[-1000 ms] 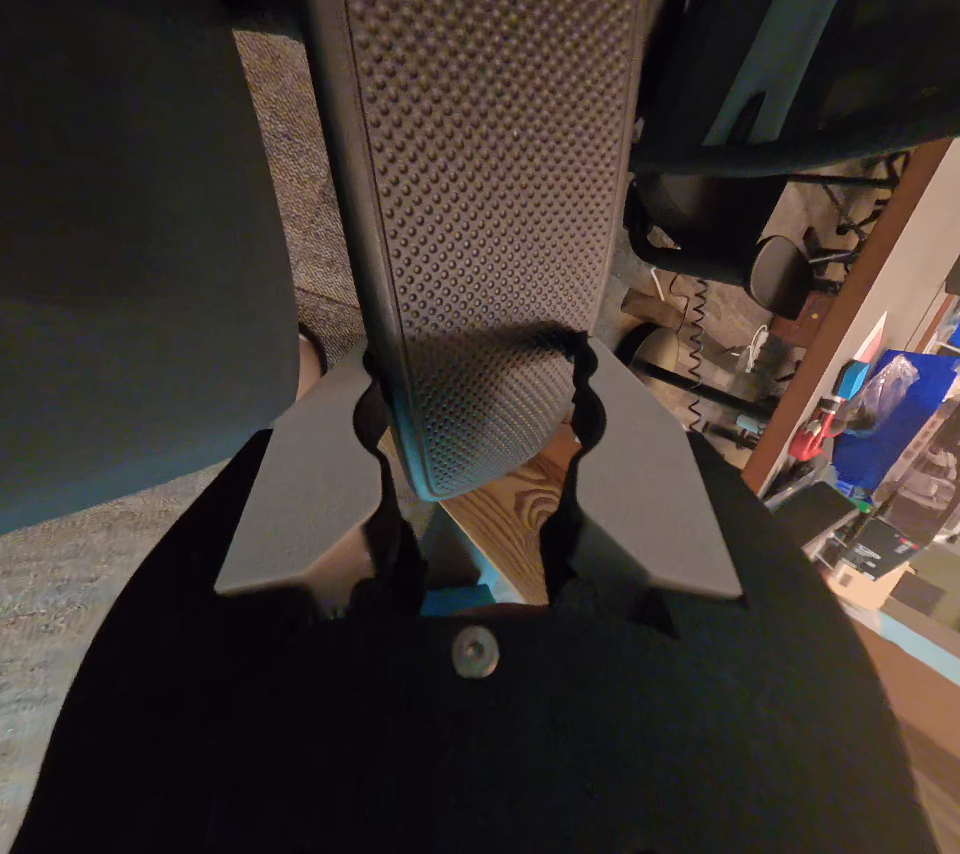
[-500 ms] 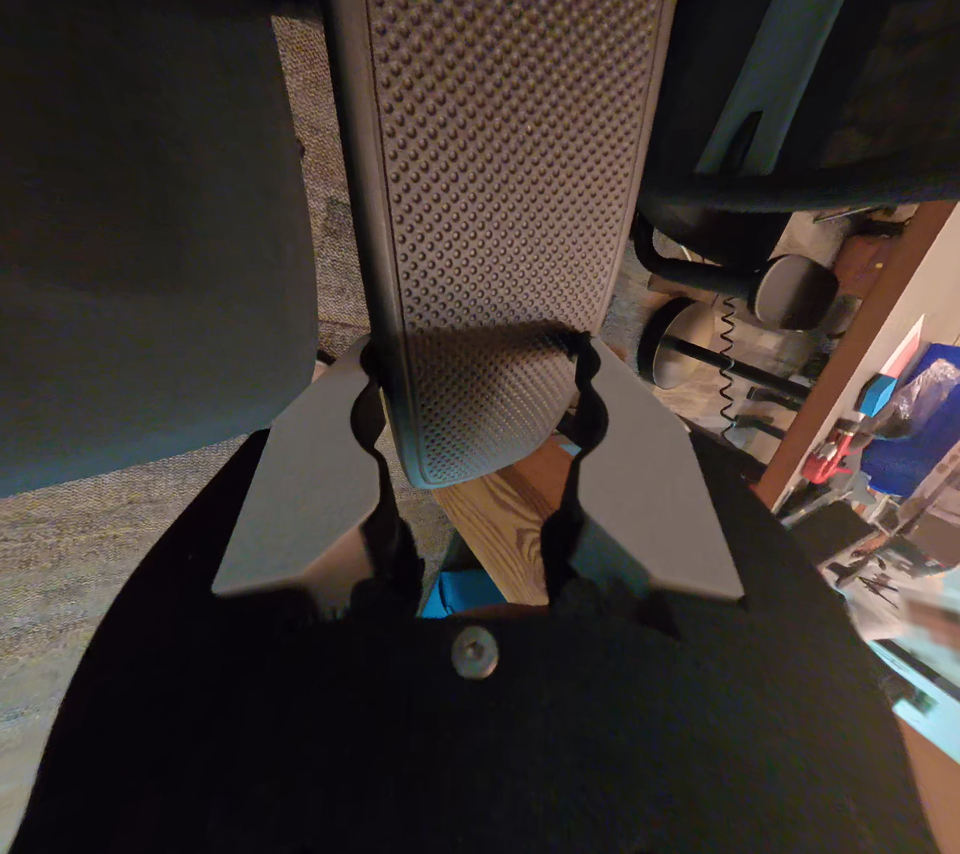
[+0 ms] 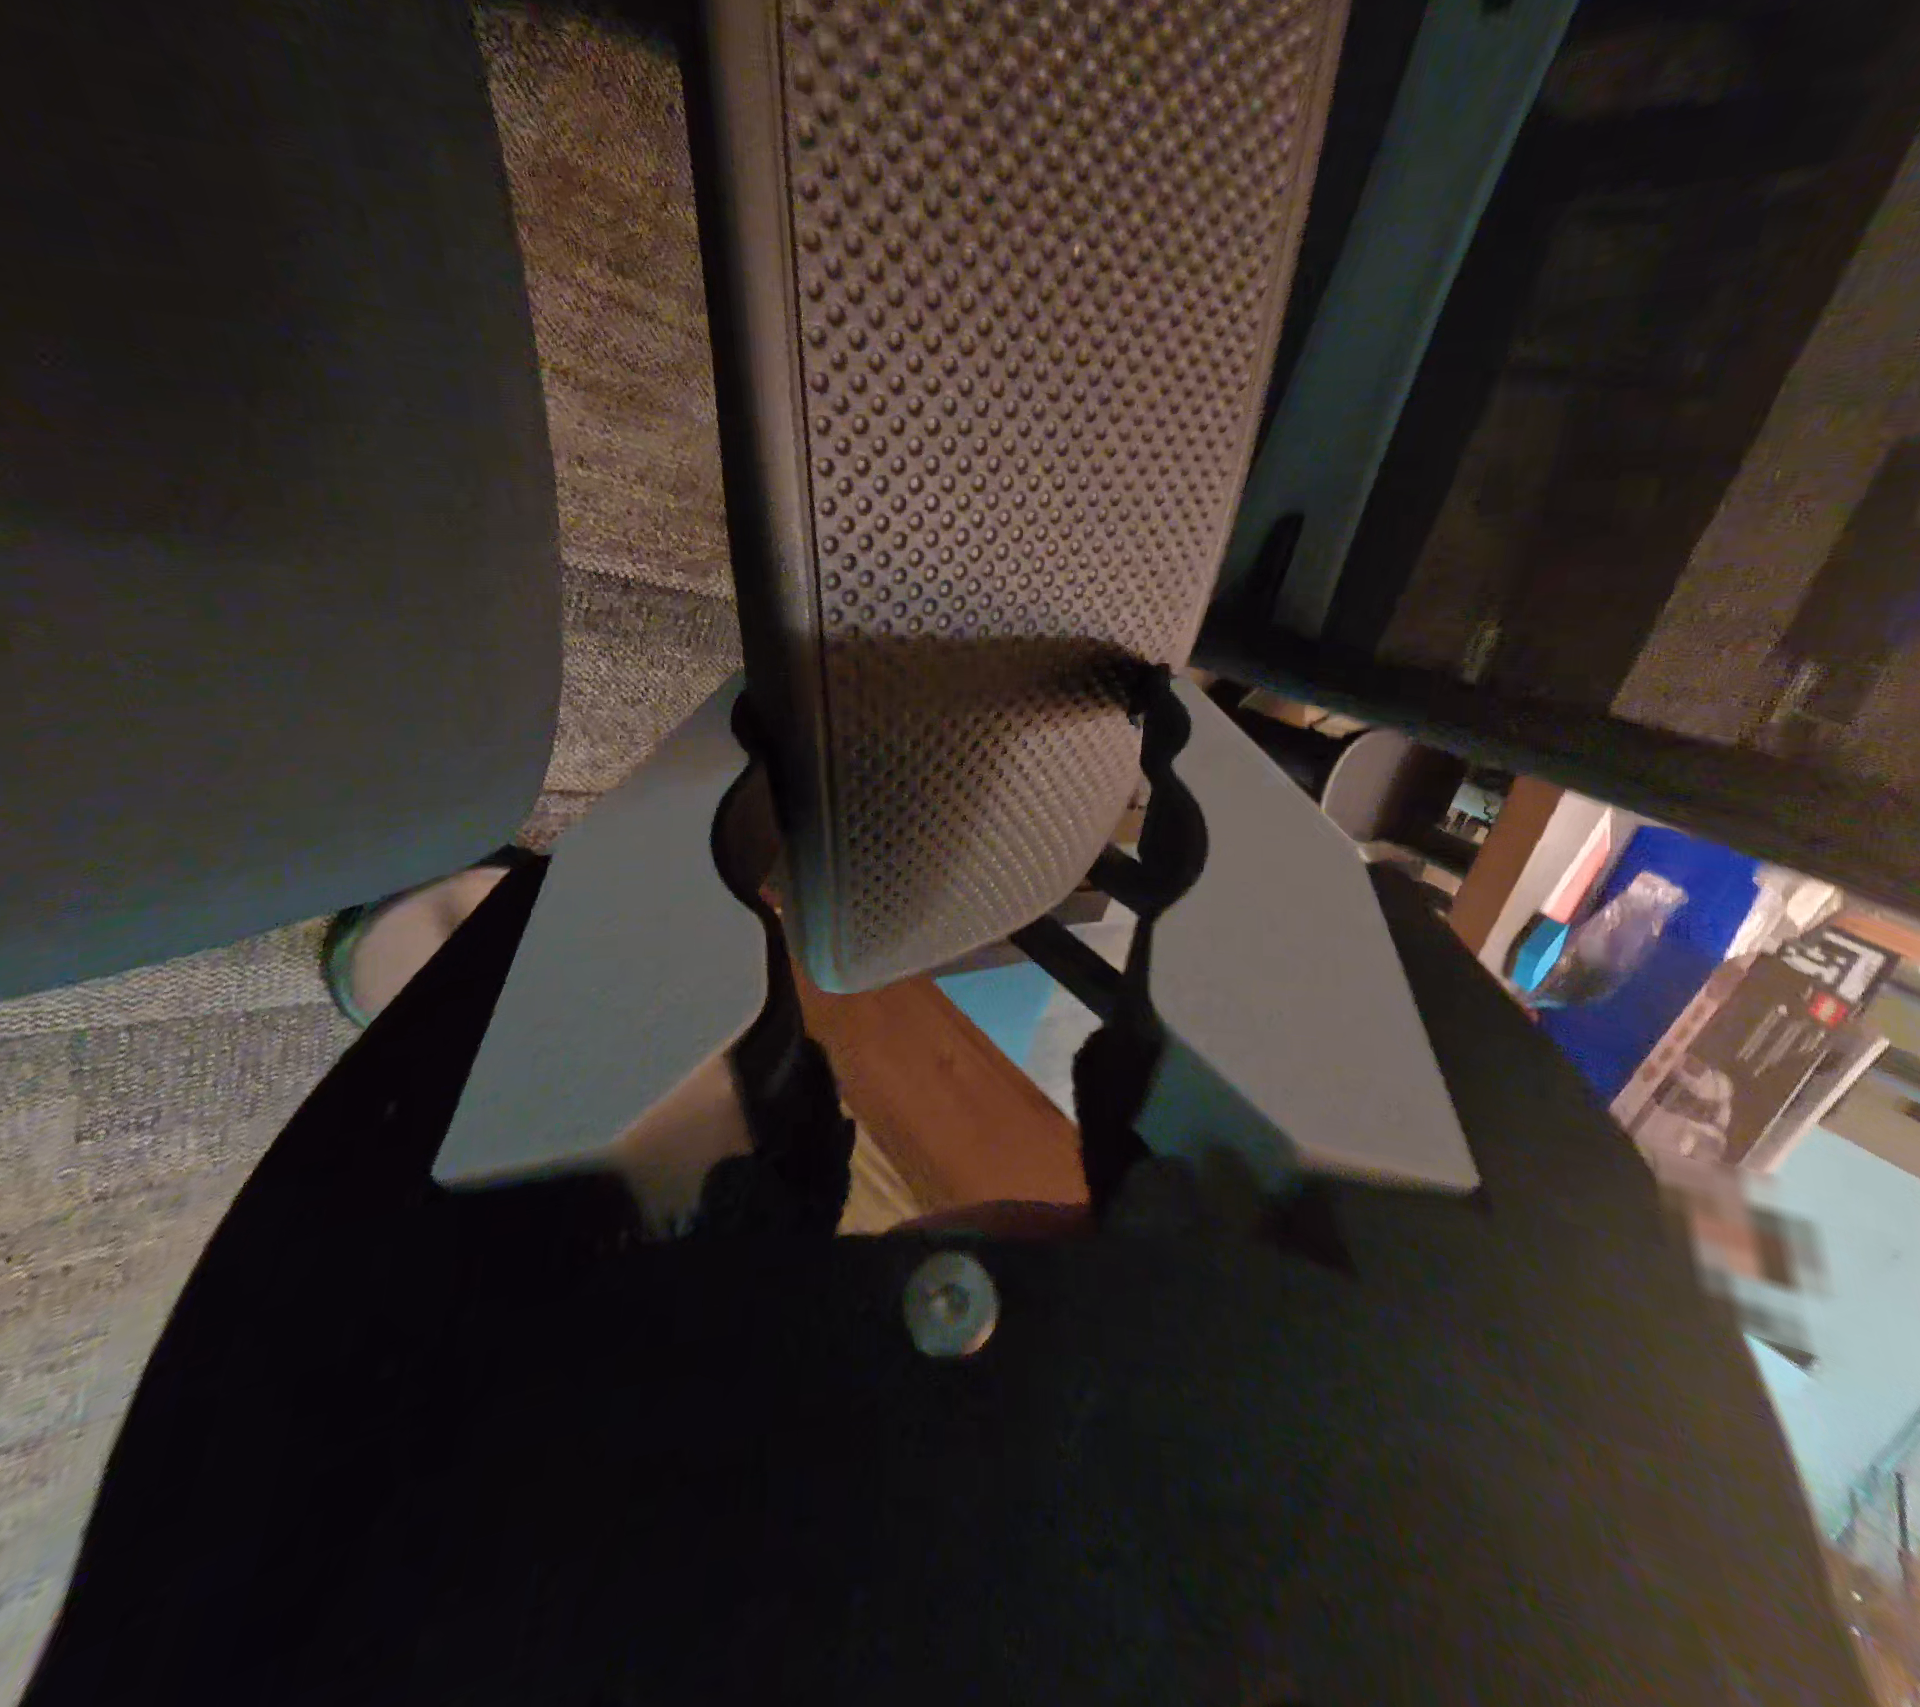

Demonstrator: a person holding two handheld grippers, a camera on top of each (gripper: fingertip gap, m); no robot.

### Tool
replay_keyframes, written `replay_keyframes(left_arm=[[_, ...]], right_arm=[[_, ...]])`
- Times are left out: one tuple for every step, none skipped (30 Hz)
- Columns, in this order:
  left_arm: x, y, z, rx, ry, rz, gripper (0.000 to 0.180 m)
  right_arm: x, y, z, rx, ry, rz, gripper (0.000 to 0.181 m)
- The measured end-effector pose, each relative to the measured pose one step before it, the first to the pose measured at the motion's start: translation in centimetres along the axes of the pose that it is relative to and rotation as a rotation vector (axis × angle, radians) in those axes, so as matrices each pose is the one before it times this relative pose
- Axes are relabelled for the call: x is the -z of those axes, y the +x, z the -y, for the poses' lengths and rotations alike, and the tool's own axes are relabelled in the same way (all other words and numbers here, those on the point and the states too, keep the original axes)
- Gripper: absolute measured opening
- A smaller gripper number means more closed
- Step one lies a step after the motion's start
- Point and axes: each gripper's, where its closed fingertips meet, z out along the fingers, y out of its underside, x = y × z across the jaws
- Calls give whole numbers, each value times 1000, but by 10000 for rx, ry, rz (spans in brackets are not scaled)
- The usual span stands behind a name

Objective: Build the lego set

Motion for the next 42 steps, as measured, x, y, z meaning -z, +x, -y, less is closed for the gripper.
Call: replay_keyframes(left_arm=[[-833, -732, 470, 94, -122, -15, 65], [-825, -720, 564, 132, -74, 21, 65], [-812, -704, 644, 46, -26, 81, 65], [-837, -675, 647, 6, 10, 126, 66], [-823, -623, 711, 38, 55, 54, 67], [-847, -607, 652, 45, -29, 16, 67], [-853, -564, 623, 13, -70, -29, 67], [-866, -614, 607, 10, -41, -26, 67], [-851, -617, 599, -8, -37, -37, 67], [-831, -604, 612, -30, -23, -29, 68], [-822, -607, 629, -11, 16, -23, 67], [-790, -592, 630, -53, 32, -9, 68], [-806, -599, 679, -101, 75, 17, 67], [-830, -611, 647, -106, 65, 13, 68], [-825, -583, 635, 8, 55, -84, 68], [-836, -597, 599, -16, -10, -97, 67], [-842, -616, 634, -62, 14, -51, 67], [-838, -639, 686, -122, 89, 1, 67], [-877, -677, 703, -143, 126, 12, 67], [-929, -665, 726, -153, 123, -34, 67], [-978, -679, 712, -118, 112, -65, 67], [-1003, -648, 764, -100, 91, -110, 67], [-1015, -658, 778, -114, 73, -98, 67], [-1027, -654, 786, -98, 66, -81, 67], [-1043, -681, 759, -47, 56, -62, 67], [-1034, -670, 751, -30, 15, -102, 67], [-1063, -654, 743, -31, -9, -136, 67], [-1072, -671, 772, -40, 6, -143, 66], [-1045, -654, 746, -68, -19, -137, 66], [-1005, -657, 743, -56, -13, -123, 66], [-941, -653, 669, -39, -33, -111, 66], [-883, -643, 648, 14, -14, -73, 67], [-810, -657, 592, -40, -34, 5, 67], [-790, -680, 575, 11, 6, 26, 68], [-784, -669, 544, -52, 2, 7, 68], [-756, -629, 503, -70, -8, -35, 68], [-722, -602, 475, -88, -8, -25, 68], [-664, -612, 440, -49, 2, 8, 68], [-655, -644, 394, -49, -3, 32, 68], [-637, -631, 384, -13, -8, 18, 68], [-621, -646, 366, 36, -36, 7, 68], [-634, -648, 356, 55, -93, 8, 68]], right_arm=[[-428, 468, 1021, 48, 80, 48, 69], [-421, 484, 994, 39, 95, 54, 70], [-417, 466, 950, 29, 103, 67, 70], [-434, 470, 881, 28, 104, 61, 70], [-425, 464, 844, 29, 79, 59, 71], [-412, 456, 810, 6, 23, 51, 71], [-394, 436, 833, -1, 24, 42, 71], [-382, 447, 829, -6, -2, 23, 72], [-371, 426, 830, -1, -10, 10, 72], [-376, 420, 835, -17, 16, 11, 72], [-391, 435, 814, -50, 29, 5, 71], [-405, 426, 802, -40, 11, -12, 72], [-399, 422, 810, -52, 0, -20, 71], [-413, 407, 779, -59, -42, -2, 72], [-400, 434, 827, -41, -25, -28, 72], [-385, 404, 832, -47, -17, -32, 71], [-390, 392, 839, -73, -9, -15, 71], [-381, 399, 821, -68, -19, 3, 71], [-369, 376, 777, -45, -39, 19, 72], [-368, 359, 766, -27, -58, 17, 72], [-359, 340, 738, -39, -93, 17, 72], [-314, 328, 762, -71, -82, 37, 72], [-296, 300, 701, -108, -94, 68, 72], [-242, 261, 714, -137, -88, 105, 73], [-184, 237, 729, -157, -54, 128, 73], [-165, 196, 688, -116, -59, 131, 73], [-160, 186, 654, -86, -66, 139, 74], [-124, 175, 612, -94, -97, 166, 75], [-109, 164, 610, -139, -87, 172, 76], [-83, 153, 616, -145, -78, 151, 76], [-88, 117, 596, -124, -61, 101, 76], [-92, 122, 643, -105, -14, 59, 76], [-90, 143, 653, -99, 12, 54, 76], [-124, 181, 678, -107, 59, 61, 76], [-189, 225, 641, -73, 27, 54, 76], [-214, 258, 639, -34, -8, 28, 76], [-228, 253, 632, 0, -60, 11, 76], [-219, 250, 665, 7, -53, -1, 76], [-228, 244, 717, -19, -26, -22, 76], [-234, 267, 777, -40, 28, -42, 76], [-250, 291, 807, -44, 57, -39, 75], [-251, 290, 840, -56, 86, -16, 76]])
